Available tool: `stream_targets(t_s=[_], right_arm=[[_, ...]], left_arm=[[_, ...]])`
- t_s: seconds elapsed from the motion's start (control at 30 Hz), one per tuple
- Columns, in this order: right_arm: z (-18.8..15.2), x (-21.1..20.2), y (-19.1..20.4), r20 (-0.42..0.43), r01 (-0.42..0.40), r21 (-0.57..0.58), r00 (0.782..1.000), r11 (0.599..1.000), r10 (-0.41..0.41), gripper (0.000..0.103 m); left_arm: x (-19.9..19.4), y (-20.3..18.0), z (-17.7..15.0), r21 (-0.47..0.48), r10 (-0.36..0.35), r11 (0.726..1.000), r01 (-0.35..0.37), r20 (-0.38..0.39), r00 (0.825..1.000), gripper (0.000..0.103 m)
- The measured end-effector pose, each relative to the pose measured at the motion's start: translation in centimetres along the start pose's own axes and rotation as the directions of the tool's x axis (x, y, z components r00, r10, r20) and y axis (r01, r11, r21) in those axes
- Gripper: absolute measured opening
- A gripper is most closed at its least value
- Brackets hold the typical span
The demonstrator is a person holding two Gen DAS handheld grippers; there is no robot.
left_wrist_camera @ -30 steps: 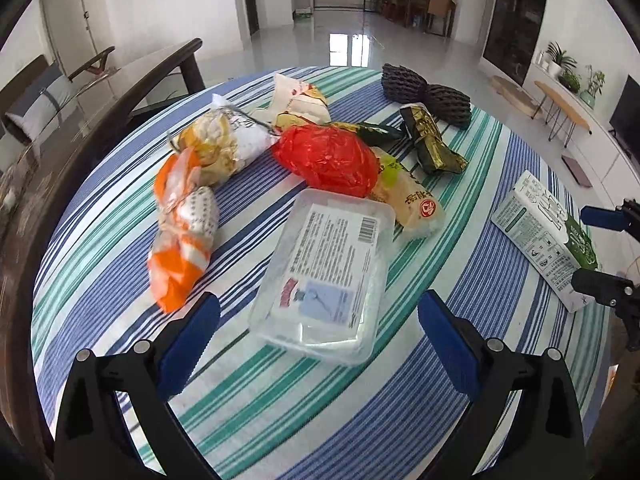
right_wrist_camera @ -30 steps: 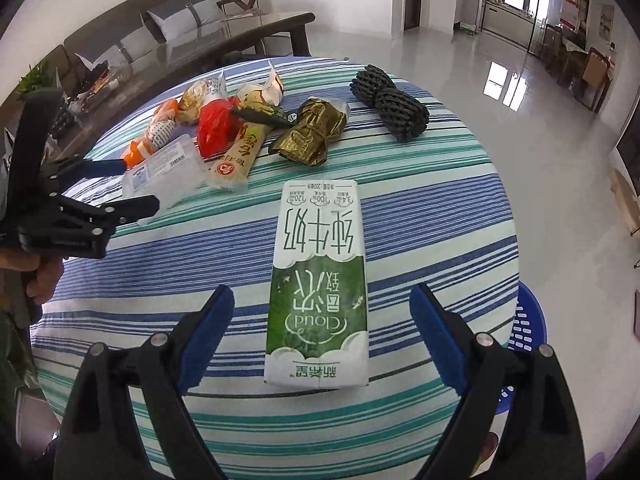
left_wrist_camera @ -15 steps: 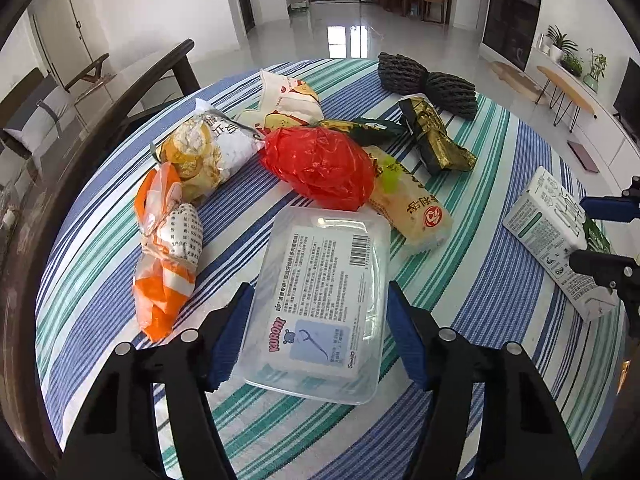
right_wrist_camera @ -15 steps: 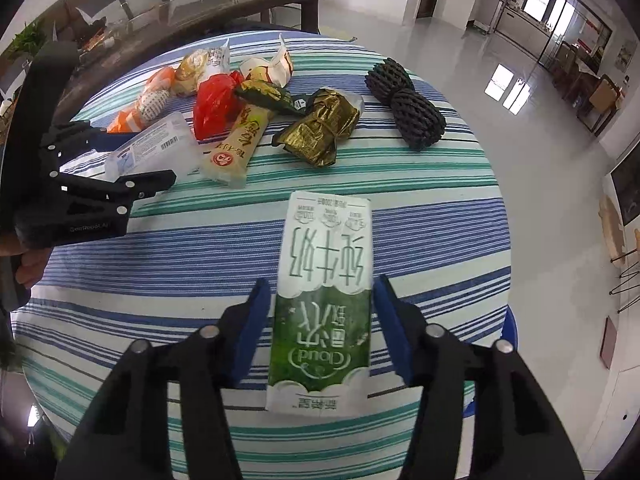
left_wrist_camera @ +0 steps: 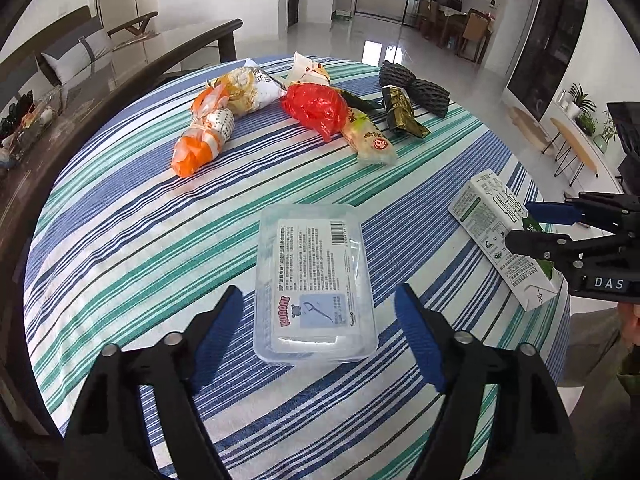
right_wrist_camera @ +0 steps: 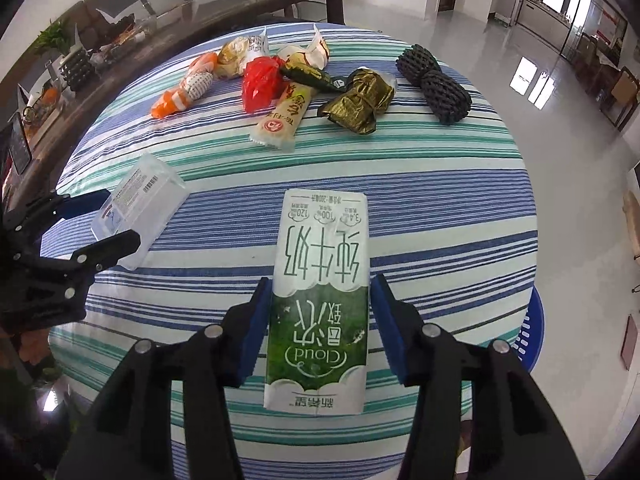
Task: Collect trash
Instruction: 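Grasp the clear plastic box with the left tool while the right tool holds the carton, then carry both items over the blue wastebasket and open both tools to drop them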
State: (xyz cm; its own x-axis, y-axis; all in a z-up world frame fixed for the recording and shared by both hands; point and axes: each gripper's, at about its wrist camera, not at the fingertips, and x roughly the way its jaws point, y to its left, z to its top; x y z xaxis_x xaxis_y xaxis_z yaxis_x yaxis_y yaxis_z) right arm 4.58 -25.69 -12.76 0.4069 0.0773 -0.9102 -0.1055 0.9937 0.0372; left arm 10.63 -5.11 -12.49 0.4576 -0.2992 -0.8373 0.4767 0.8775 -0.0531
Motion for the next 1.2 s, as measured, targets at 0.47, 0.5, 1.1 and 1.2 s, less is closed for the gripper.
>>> stream_targets(t_s=[0.47, 0.5, 1.1, 1.2], right_arm=[[1.0, 0.6, 0.7, -0.039, 0.042, -0.037, 0.998, 0.998, -0.043, 0.065], [1.0, 0.6, 0.8, -0.038, 0.042, -0.04, 0.998, 0.998, -0.043, 0.062], [-2.0, -6.5, -10.9, 0.192, -0.013, 0.198, 0.981, 0.98, -0.026, 0.049], [-3.5, -7.4, -15.1, 0.2, 0.019, 0.262, 0.977, 0.965, -0.074, 0.049]], left_arm=[[2.5, 0.5, 1.6, 0.057, 0.084, 0.995, -0.08, -0.065, 0.994, 0.086], [2.5, 0.4, 1.6, 0.063, 0.089, 0.994, -0.085, -0.062, 0.994, 0.086], [-1.4, -7.0, 4.2, 0.066, -0.193, 0.979, 0.191, 0.022, 0.981, 0.06], [-1.3, -10.7, 5.5, 0.097, -0.265, 0.96, 0.262, 0.013, 0.964, 0.06]])
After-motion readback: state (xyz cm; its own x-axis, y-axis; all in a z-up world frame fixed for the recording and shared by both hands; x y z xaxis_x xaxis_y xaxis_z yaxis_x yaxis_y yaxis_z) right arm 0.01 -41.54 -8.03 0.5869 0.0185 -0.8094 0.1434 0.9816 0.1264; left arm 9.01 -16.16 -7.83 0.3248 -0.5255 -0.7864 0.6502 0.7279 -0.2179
